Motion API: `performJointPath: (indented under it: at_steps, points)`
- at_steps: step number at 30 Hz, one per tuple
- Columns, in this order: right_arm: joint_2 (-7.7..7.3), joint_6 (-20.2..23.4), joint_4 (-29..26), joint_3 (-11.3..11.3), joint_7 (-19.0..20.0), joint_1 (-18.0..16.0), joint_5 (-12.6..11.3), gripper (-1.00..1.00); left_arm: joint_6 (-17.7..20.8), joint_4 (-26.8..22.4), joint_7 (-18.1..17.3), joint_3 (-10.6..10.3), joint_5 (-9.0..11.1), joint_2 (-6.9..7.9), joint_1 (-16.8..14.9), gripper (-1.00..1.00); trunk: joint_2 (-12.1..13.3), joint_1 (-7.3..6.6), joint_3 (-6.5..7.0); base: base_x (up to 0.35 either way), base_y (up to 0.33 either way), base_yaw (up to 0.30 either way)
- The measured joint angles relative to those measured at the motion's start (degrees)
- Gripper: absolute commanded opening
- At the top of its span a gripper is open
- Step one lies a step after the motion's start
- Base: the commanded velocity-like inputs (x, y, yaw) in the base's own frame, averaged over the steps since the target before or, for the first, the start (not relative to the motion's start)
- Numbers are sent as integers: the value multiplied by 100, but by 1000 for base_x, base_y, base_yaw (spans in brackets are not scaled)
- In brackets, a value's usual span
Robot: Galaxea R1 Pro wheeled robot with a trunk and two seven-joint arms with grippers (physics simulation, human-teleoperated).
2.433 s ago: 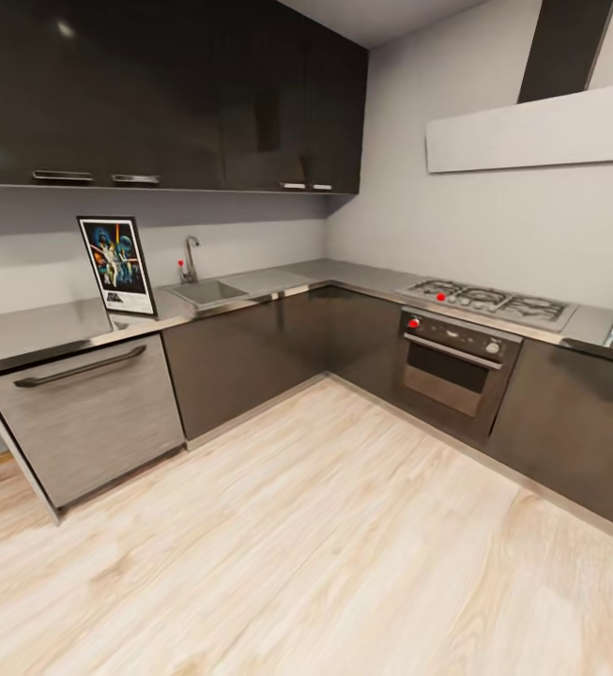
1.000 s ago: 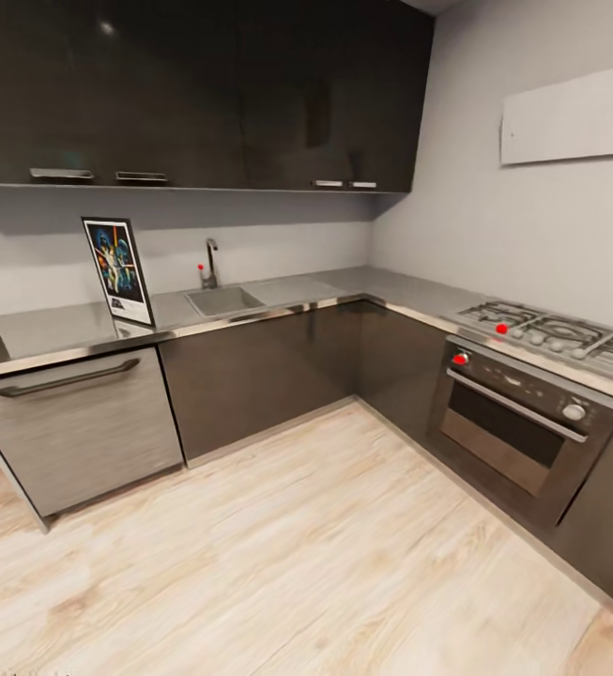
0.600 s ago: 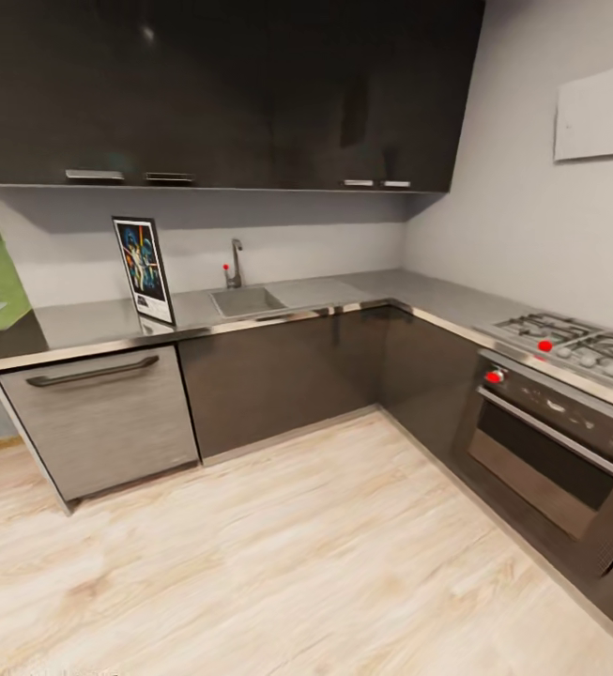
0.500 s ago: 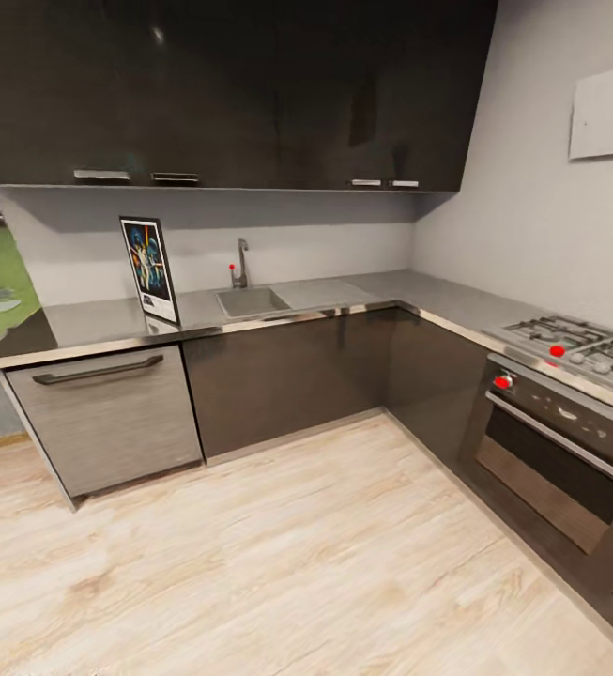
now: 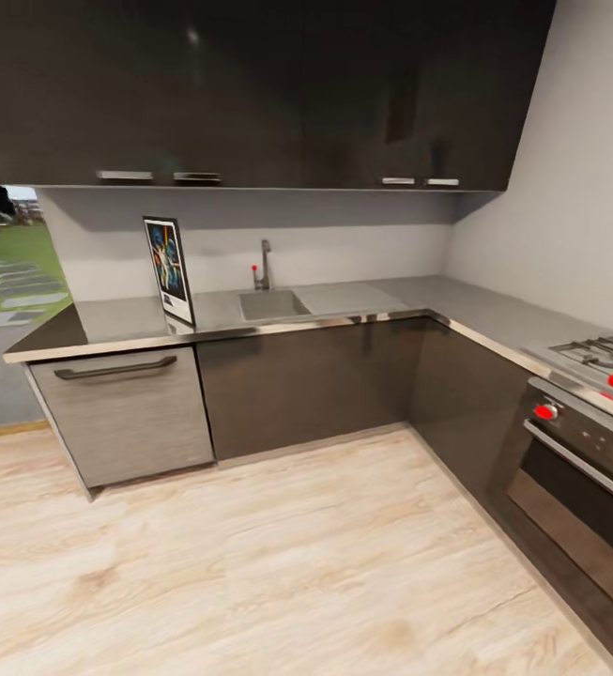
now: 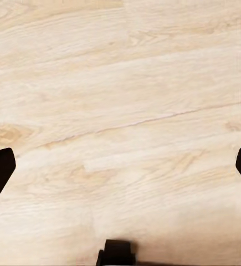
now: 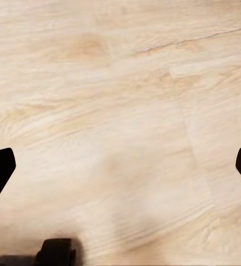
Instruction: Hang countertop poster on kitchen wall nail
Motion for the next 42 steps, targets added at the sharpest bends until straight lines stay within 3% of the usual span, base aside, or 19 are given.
performJointPath:
  at_steps: [7,10,11,13,14,16,19,20,21,25,26,30,31,35,42]
  points:
    - [-9,4,14,-1,7,2,6,100,0,-1,1,0,1,2,0,100,0,0,0,236,-244,18]
    - [-11,5,15,-4,8,-2,1,100,-4,-3,-6,91,6,6,1,100,0,0,0,161,-145,2]
    - [-21,-60,-18,-30,10,-3,-16,100,-79,-143,-32,501,16,-6,-1,100,0,2,0,42,-37,1]
    - [-36,-179,-27,-46,8,-4,-22,100,-113,-336,-38,601,15,-15,0,100,0,2,0,19,-17,0]
    - [-68,-981,-5,-64,-6,-5,-27,100,111,-960,-46,798,21,-99,3,100,0,2,-1,4,-3,0]
    - [-71,-1084,5,-63,-8,-5,-26,100,352,-3227,-40,804,22,-153,-1,100,0,2,1,3,-2,0]
    - [-73,-1149,12,-64,-11,-3,-24,100,810,-4002,-21,793,34,-245,0,100,0,2,0,1,-1,0]
    - [-73,-1176,15,-65,-13,-4,-21,100,1111,-4477,398,782,90,-380,-85,100,0,2,1,0,0,0]
    - [-74,-1194,17,-65,-13,-4,-19,100,1328,-4835,822,770,130,-471,-246,100,1,2,2,0,0,0]
    - [-74,-1213,18,-65,-14,-4,-17,100,1634,-5197,1369,752,171,-566,-685,100,1,3,2,0,0,0]
    - [-74,-1217,17,-66,-15,-4,-17,100,1836,-5282,1509,744,179,-589,-935,100,1,3,2,0,0,0]
    - [-76,-1222,14,-66,-15,-4,-17,100,2501,-5369,1666,737,184,-614,-1663,100,1,3,2,0,0,0]
    - [-77,-1223,13,-66,-15,-4,-16,100,2906,-5379,1709,734,186,-620,-2109,100,1,3,2,0,0,0]
    - [-76,-1225,13,-66,-15,-4,-13,100,3612,-5319,1769,633,177,-629,-3176,100,1,3,3,0,0,0]
    - [-77,-1226,18,-59,-15,-4,-9,100,3821,-5166,1778,347,172,-631,-3673,100,1,1,2,57,0,0]
